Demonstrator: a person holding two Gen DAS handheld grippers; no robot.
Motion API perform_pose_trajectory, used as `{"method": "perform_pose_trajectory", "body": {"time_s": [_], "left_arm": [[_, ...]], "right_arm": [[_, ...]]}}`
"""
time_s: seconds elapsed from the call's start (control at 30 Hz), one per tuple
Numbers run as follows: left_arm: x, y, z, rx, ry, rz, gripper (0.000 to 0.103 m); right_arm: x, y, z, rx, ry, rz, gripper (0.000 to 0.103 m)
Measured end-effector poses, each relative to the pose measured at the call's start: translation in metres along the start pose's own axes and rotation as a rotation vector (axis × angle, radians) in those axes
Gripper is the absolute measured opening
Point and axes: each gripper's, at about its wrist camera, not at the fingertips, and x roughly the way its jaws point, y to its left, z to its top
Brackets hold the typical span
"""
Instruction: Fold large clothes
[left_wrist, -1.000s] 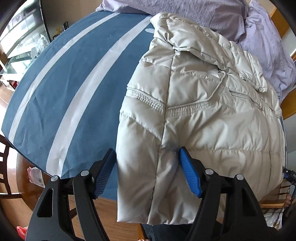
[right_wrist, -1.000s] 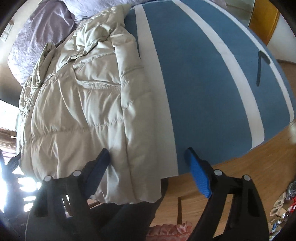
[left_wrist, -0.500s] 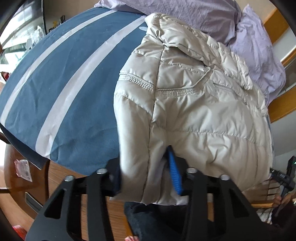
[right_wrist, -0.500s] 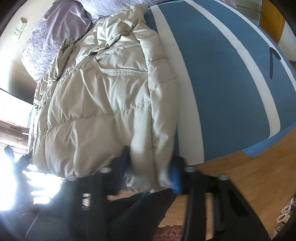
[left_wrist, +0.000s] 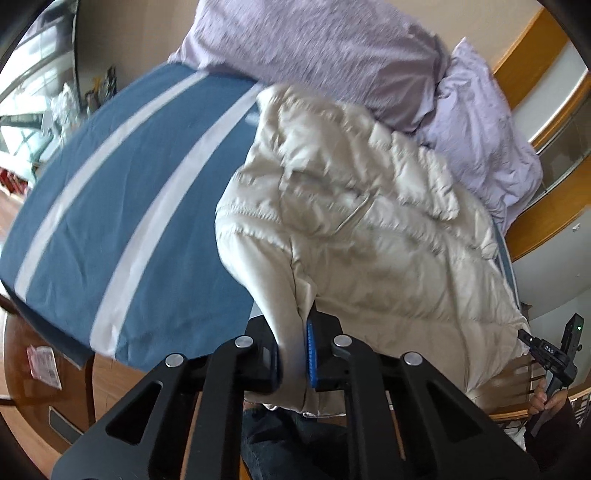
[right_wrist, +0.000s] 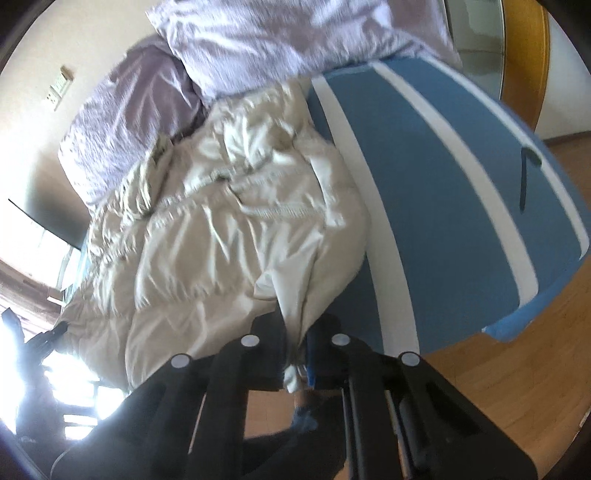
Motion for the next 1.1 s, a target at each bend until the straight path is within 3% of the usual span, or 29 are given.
{"method": "perform_pose_trajectory", "body": {"time_s": [0.2, 0.47, 0.87, 1.1], "left_arm": [[-0.010, -0.017, 0.041, 0.055, -0.077, -0.003, 0.009], [0.005, -0.040, 0.105, 0.084, -0.158, 0.071, 0.009], [0.054, -0.063, 0.185, 0.064, -0.178, 0.182, 0.009], [0.098, -0.074, 0.224, 0.049, -0.143, 0.240, 0.009]], "right_arm": [[-0.020, 0.019, 0.034, -0.011, -0.112, -0.014, 0.008], [-0.018, 0.054, 0.106, -0.068, -0.203, -0.047, 0.008], [0.039, 0.083, 0.215, -0.139, -0.204, -0.034, 0.009], [0.095, 0.083, 0.264, -0.132, -0.144, -0.050, 0.009]]}}
